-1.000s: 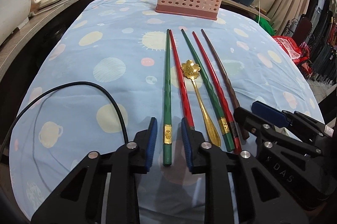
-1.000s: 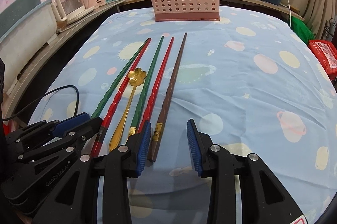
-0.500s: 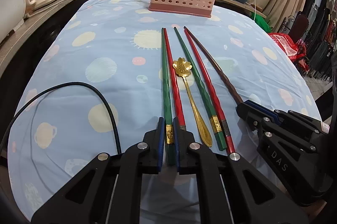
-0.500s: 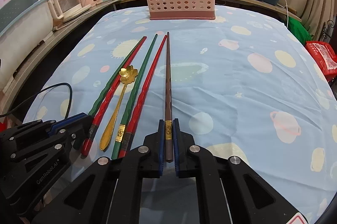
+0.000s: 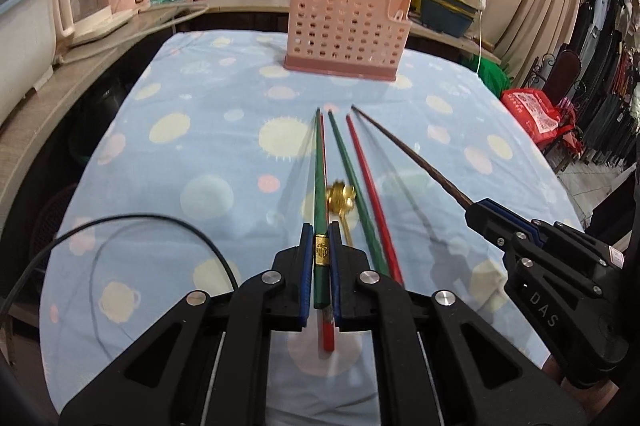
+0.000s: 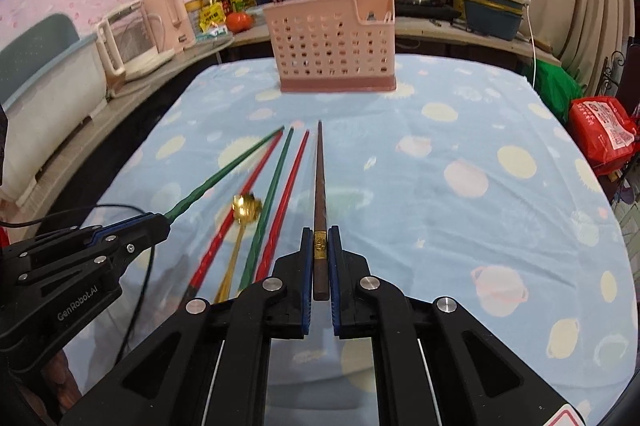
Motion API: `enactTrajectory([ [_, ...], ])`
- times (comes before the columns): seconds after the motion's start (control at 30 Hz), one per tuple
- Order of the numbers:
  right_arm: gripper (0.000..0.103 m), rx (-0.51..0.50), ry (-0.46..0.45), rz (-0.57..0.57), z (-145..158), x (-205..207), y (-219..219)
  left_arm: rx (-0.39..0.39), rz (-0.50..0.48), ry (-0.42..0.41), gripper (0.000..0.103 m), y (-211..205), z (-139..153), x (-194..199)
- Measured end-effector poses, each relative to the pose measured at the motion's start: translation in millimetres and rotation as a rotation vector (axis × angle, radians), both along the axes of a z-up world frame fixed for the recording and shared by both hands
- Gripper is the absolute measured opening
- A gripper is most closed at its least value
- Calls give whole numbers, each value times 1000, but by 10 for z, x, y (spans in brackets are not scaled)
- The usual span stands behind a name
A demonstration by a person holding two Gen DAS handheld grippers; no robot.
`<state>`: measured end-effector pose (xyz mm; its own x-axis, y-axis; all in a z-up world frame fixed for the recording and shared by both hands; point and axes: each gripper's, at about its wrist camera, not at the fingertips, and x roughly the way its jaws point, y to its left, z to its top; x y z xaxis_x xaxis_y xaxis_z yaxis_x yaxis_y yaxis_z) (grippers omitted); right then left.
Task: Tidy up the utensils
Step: 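Lift and carry both held chopsticks up to the pink basket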
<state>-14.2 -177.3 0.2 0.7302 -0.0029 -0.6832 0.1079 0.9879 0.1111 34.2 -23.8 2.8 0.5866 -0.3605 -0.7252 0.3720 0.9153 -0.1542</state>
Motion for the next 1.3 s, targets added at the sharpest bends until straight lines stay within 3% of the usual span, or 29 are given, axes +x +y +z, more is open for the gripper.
enactTrajectory([
  [0.37,7,13,-127,-39,549,186,-257,-45,8,-132,7,-73,654,265],
  [0.93,7,1,-227,-54,1006,515,-446,-91,26,-239,7,-63,1228,695],
  [1.3,7,20,-342,-71,1531,874,-664,-131,12,-361,7,-272,1895,1119],
])
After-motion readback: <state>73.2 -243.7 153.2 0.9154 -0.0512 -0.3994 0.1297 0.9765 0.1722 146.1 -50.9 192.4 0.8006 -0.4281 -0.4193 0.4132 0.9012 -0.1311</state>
